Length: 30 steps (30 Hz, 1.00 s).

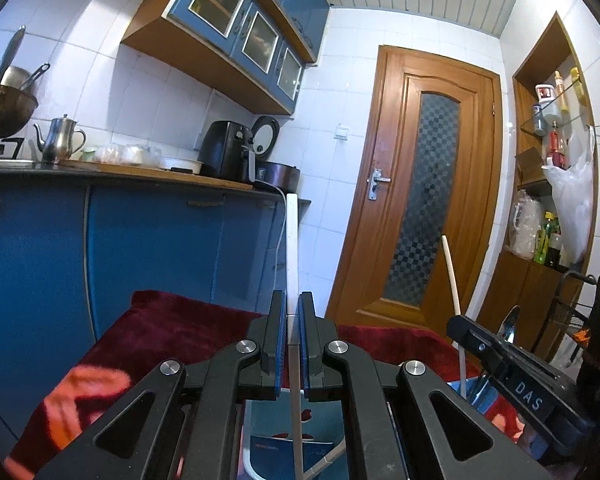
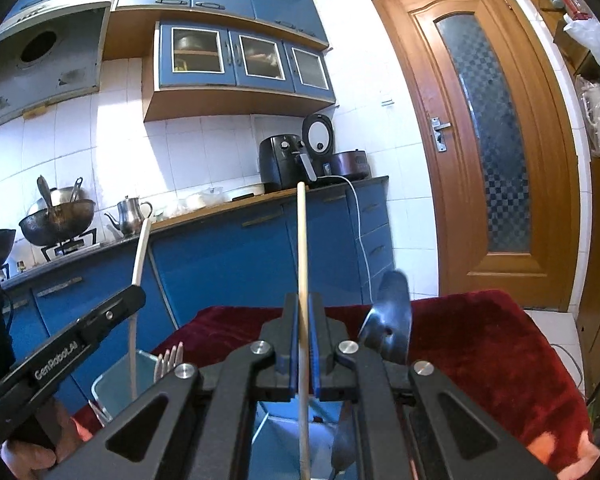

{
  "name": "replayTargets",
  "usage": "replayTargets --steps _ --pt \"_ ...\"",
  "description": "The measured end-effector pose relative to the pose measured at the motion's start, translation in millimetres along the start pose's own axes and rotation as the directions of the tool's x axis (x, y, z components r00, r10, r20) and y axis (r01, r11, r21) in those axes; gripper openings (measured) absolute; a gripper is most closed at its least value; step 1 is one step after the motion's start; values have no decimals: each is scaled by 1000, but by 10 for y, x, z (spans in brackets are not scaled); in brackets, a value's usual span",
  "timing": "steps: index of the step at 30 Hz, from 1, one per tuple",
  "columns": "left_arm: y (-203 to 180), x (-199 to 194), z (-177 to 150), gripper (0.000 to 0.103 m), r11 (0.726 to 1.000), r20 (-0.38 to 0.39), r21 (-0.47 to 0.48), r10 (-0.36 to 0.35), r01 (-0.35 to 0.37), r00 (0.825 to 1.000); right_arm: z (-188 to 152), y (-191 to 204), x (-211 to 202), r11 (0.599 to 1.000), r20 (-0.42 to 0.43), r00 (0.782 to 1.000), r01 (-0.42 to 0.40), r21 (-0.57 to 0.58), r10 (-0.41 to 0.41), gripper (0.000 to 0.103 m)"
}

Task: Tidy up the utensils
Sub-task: 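Lift and carry both chopsticks to the caddy with both tools, then open the left tool over the caddy while the right tool releases its chopstick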

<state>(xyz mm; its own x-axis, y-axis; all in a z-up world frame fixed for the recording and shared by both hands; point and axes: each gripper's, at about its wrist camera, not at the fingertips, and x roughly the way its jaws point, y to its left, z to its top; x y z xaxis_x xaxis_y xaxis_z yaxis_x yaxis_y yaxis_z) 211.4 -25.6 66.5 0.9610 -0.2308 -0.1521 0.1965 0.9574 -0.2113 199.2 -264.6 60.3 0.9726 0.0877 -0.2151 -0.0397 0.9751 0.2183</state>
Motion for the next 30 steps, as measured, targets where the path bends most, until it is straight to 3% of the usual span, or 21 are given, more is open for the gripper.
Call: replayTargets --steps 6,10,30 --pt "-26 14 -20 8 1000 -26 0 -17 17 1000 -20 28 -87 1000 -26 1000 1 -23 -2 7" --pt "-34 -12 -10 25 1000 -37 -10 -22 22 999 6 50 -154 999 -27 1000 11 -33 -12 15" --pt "-279 -524 185 26 992 -115 25 -119 122 986 115 193 -697 1000 -32 999 -7 5 7 25"
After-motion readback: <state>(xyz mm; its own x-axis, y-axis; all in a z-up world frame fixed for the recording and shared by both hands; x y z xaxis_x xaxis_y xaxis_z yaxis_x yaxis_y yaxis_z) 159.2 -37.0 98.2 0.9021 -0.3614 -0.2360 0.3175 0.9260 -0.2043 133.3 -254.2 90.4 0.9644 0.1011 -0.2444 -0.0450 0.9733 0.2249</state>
